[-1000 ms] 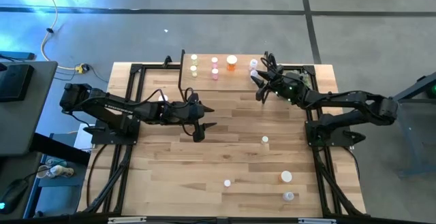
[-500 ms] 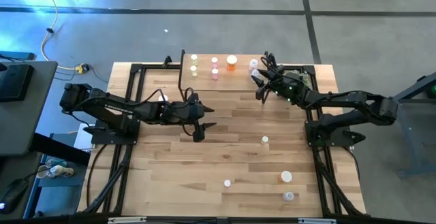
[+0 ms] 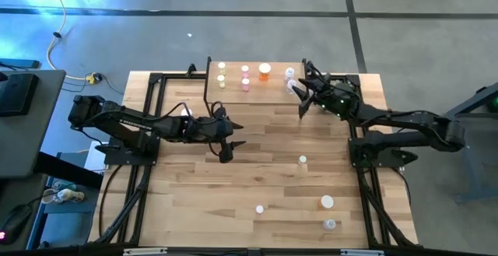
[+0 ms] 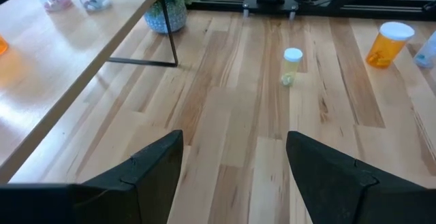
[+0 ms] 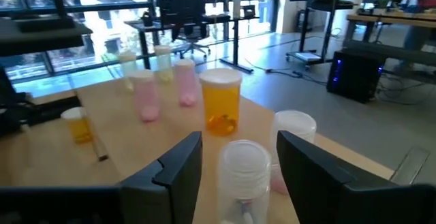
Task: Pick and place medicine bottles onto shelf by color
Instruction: Put the pink pill bottle aligned with the other pink pill bottles on the shelf
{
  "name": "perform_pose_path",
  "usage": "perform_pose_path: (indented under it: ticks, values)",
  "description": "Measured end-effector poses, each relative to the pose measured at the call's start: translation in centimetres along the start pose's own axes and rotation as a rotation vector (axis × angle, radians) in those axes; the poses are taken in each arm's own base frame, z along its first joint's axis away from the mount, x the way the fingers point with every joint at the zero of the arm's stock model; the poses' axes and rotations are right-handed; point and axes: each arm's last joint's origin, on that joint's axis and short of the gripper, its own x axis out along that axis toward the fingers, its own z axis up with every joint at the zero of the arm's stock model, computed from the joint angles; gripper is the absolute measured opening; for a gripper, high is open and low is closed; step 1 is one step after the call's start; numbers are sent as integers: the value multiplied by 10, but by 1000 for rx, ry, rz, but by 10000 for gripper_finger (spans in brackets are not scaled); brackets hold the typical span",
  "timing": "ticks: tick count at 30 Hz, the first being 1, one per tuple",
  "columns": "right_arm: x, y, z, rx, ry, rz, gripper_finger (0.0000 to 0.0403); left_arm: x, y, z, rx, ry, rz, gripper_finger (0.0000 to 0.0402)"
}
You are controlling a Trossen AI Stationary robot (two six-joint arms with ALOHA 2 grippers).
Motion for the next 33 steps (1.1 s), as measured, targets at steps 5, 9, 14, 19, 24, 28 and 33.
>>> perform_pose_path:
  ticks: [5, 9, 14, 19, 24, 28, 33]
  values:
    - [-17, 11, 6, -27, 15, 69, 181, 0, 0, -4, 21, 35, 2, 252]
    - [-31, 24, 6, -44, 48, 156, 181, 0, -2, -5, 30, 52, -32, 252]
    - [-42, 45, 3, -63, 76, 280, 181, -3, -13, -6, 54, 57, -159, 252]
    - [-50, 64, 1, -10, 92, 387, 181, -6, -33, -8, 83, 45, -244, 252]
    - [-58, 76, 1, 13, 95, 442, 181, -3, -65, -16, 120, 24, -336, 252]
    - [-61, 80, 1, 9, 95, 436, 181, 0, -89, -27, 152, 28, -400, 252]
    - [-64, 83, 1, 18, 97, 449, 181, 1, -114, -36, 138, 12, -460, 252]
